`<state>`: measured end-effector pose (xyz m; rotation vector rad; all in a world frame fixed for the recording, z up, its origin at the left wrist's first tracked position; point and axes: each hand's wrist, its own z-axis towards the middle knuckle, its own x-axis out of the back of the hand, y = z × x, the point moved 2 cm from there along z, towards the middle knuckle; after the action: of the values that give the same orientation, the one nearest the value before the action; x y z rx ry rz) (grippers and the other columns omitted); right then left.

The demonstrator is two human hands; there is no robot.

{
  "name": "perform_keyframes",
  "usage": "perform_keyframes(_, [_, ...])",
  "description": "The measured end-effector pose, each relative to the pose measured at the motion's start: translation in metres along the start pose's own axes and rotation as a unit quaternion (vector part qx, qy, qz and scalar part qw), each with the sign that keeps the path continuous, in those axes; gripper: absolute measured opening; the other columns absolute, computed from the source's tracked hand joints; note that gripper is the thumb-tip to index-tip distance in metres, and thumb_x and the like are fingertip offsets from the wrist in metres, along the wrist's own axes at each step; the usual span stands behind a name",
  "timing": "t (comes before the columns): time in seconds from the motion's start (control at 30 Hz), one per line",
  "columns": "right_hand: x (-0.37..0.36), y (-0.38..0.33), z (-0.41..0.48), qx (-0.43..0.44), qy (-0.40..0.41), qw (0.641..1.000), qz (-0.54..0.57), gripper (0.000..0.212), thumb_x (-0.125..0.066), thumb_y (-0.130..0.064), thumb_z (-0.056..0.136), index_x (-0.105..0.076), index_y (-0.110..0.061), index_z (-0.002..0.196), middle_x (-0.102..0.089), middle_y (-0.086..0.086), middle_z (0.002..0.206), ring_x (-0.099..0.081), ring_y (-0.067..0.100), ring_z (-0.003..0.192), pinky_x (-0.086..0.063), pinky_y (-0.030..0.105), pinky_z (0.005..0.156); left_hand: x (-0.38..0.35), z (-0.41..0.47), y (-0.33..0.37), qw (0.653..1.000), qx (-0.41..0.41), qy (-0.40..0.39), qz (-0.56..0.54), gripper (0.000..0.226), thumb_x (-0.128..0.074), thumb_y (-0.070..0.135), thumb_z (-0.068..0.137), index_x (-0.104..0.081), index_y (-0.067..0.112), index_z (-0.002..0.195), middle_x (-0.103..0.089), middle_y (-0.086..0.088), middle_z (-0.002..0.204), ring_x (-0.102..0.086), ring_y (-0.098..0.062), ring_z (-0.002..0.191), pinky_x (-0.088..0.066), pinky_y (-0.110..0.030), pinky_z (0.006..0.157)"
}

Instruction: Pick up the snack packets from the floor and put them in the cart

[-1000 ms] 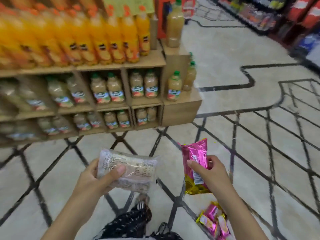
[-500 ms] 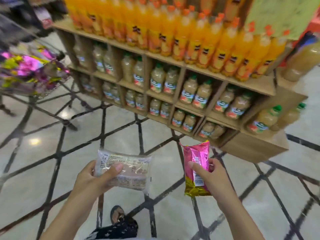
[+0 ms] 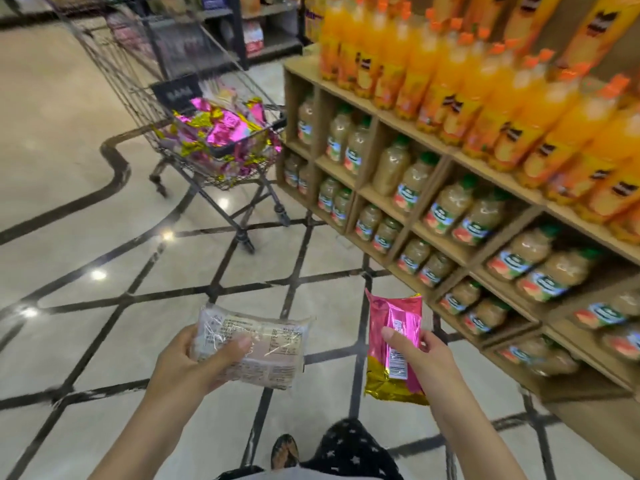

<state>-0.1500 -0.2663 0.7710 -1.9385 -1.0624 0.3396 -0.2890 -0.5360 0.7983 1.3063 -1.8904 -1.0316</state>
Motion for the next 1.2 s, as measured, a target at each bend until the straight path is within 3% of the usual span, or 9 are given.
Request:
perform_keyframes(0.07, [-0.014,-0.011,0.017,-0.004,-0.010,1.000,-0.011,0.087,-0.078,-0.057,0.050,-0.057,-0.015,0.123,-0.072,0.007,0.103,-0.073,0.024,0.086,-0.059,0.036,0.074,0.008,0.013,0.004,1.000,0.005,0.023,-0.013,0.056,-0.088,0.031,0.061,-0.066,0.013,0.109,-0.076,-0.006,0.094,-0.074,-0.022,0.085,-0.056,-0.035,0.078])
perform_keyframes(0.23, [-0.042,-0.043,0.072,-0.017,-0.028,0.999,-0.038,0.060,-0.079,-0.041,0.072,-0.054,-0.014,0.119,-0.070,0.005,0.101,-0.071,0.020,0.083,-0.053,0.027,0.061,0.016,0.056,0.020,0.998,0.025,0.055,-0.036,0.049,-0.081,0.030,0.065,-0.067,0.012,0.109,-0.076,-0.006,0.094,-0.074,-0.021,0.086,-0.056,-0.033,0.077])
perform_keyframes(0.47, [-0.085,-0.129,0.184,-0.008,-0.066,0.995,-0.072,0.051,-0.081,-0.035,0.074,-0.055,-0.014,0.112,-0.070,0.005,0.096,-0.070,0.018,0.079,-0.051,0.024,0.056,0.013,0.158,0.084,0.993,0.030,0.105,-0.047,0.055,-0.080,0.037,0.059,-0.066,0.015,0.107,-0.076,-0.007,0.093,-0.073,-0.023,0.084,-0.055,-0.029,0.066])
perform_keyframes(0.53, [-0.098,-0.159,0.213,0.003,-0.093,0.992,-0.085,0.059,-0.084,-0.040,0.067,-0.057,-0.014,0.112,-0.072,0.006,0.095,-0.072,0.018,0.078,-0.055,0.025,0.058,0.010,0.187,0.110,0.991,0.024,0.115,-0.058,0.054,-0.081,0.033,0.062,-0.066,0.015,0.110,-0.076,-0.006,0.096,-0.073,-0.022,0.087,-0.056,-0.028,0.069])
perform_keyframes(0.63, [-0.112,-0.201,0.251,0.016,-0.115,0.986,-0.116,0.090,-0.085,-0.066,0.040,-0.060,-0.019,0.113,-0.073,0.005,0.100,-0.073,0.023,0.086,-0.059,0.042,0.081,0.006,0.223,0.146,0.989,0.007,0.133,-0.067,0.044,-0.081,0.020,0.071,-0.065,0.010,0.111,-0.075,-0.008,0.098,-0.073,-0.022,0.084,-0.058,-0.020,0.059])
perform_keyframes(0.73, [-0.124,-0.233,0.283,0.015,-0.135,0.982,-0.132,0.100,-0.082,-0.068,0.033,-0.059,-0.018,0.116,-0.073,0.005,0.102,-0.073,0.023,0.088,-0.058,0.045,0.085,0.001,0.254,0.165,0.987,0.006,0.144,-0.070,0.042,-0.081,0.021,0.071,-0.066,0.013,0.109,-0.075,-0.006,0.097,-0.074,-0.020,0.082,-0.057,-0.019,0.057])
perform_keyframes(0.87, [-0.141,-0.256,0.317,0.005,-0.137,0.982,-0.126,0.086,-0.083,-0.057,0.041,-0.059,-0.016,0.113,-0.073,0.006,0.101,-0.073,0.024,0.086,-0.059,0.044,0.082,0.002,0.285,0.173,0.984,0.026,0.157,-0.083,0.039,-0.082,0.022,0.072,-0.067,0.017,0.107,-0.076,-0.003,0.092,-0.074,-0.017,0.080,-0.058,-0.022,0.061])
perform_keyframes(1.03, [-0.171,-0.278,0.359,-0.032,-0.138,0.983,-0.114,0.058,-0.085,-0.036,0.067,-0.056,-0.014,0.112,-0.071,0.008,0.100,-0.072,0.023,0.084,-0.056,0.031,0.065,0.016,0.337,0.189,0.978,0.043,0.175,-0.104,0.038,-0.083,0.021,0.069,-0.067,0.017,0.103,-0.077,-0.003,0.087,-0.074,-0.020,0.078,-0.058,-0.026,0.061])
perform_keyframes(1.2, [-0.215,-0.313,0.410,-0.051,-0.127,0.986,-0.098,0.054,-0.084,-0.038,0.066,-0.058,-0.019,0.110,-0.072,0.007,0.101,-0.072,0.024,0.086,-0.054,0.031,0.066,0.045,0.408,0.227,0.977,0.035,0.167,-0.130,0.036,-0.080,0.017,0.073,-0.066,0.010,0.105,-0.077,-0.006,0.087,-0.074,-0.018,0.074,-0.057,-0.023,0.055])
